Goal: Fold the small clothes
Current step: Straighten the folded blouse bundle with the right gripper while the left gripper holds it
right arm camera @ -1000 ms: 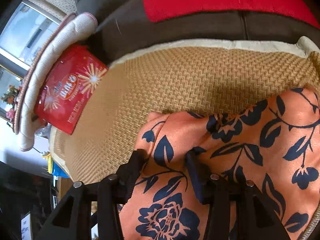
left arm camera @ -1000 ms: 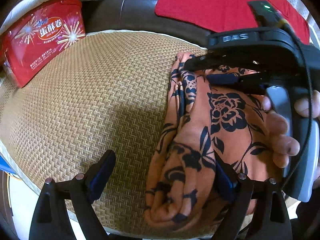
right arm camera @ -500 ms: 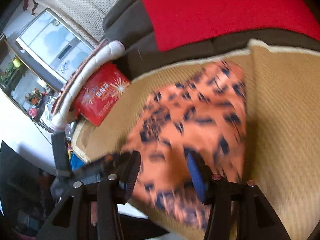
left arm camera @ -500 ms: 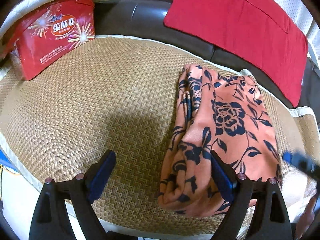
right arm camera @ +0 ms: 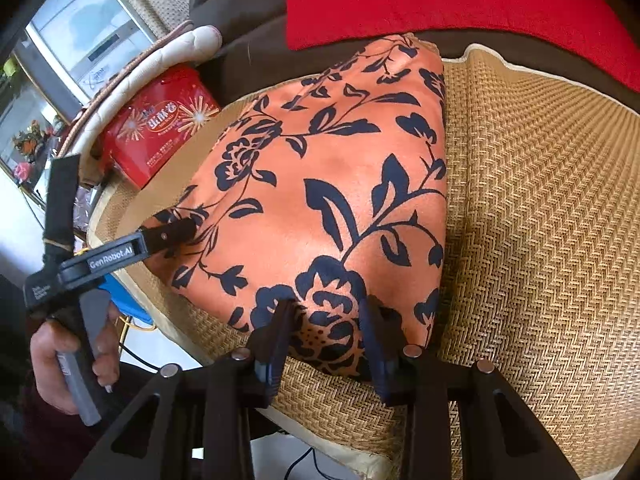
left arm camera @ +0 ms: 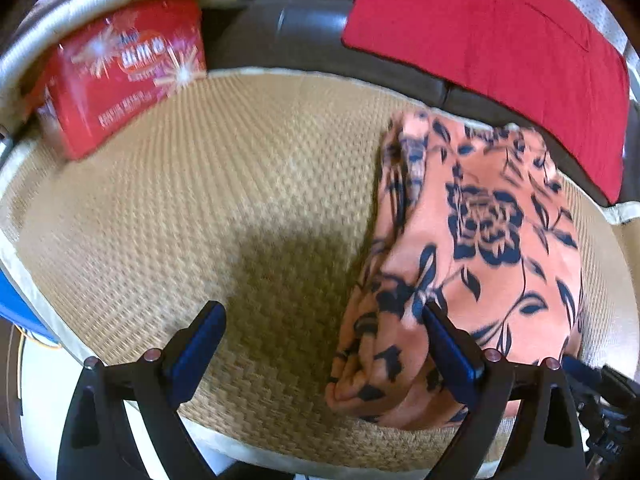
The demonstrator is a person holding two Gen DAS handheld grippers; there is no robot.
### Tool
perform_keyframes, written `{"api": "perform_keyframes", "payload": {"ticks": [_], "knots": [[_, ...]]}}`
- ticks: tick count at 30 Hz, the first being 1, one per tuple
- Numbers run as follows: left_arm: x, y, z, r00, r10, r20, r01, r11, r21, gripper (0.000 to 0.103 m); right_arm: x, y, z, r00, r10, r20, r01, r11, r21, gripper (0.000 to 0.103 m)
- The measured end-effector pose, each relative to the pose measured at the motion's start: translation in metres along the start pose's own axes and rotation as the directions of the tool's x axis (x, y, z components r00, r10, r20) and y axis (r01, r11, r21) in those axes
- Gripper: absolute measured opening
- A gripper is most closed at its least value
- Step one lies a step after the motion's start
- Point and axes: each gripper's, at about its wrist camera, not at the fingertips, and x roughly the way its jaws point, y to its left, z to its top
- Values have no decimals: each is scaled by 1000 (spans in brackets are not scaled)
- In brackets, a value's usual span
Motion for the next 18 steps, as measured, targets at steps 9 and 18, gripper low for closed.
{"api": "perform_keyframes", "payload": {"ticks": [9, 18], "knots": [[20, 6, 25, 995, 101, 8, -100, 994, -35, 97, 1, -4, -4, 999, 43, 10, -43, 999, 21, 39], [-1, 17, 21, 998, 1, 56, 4, 995, -97, 97, -25, -21, 10, 981, 172, 87, -181, 977, 108, 41]]}}
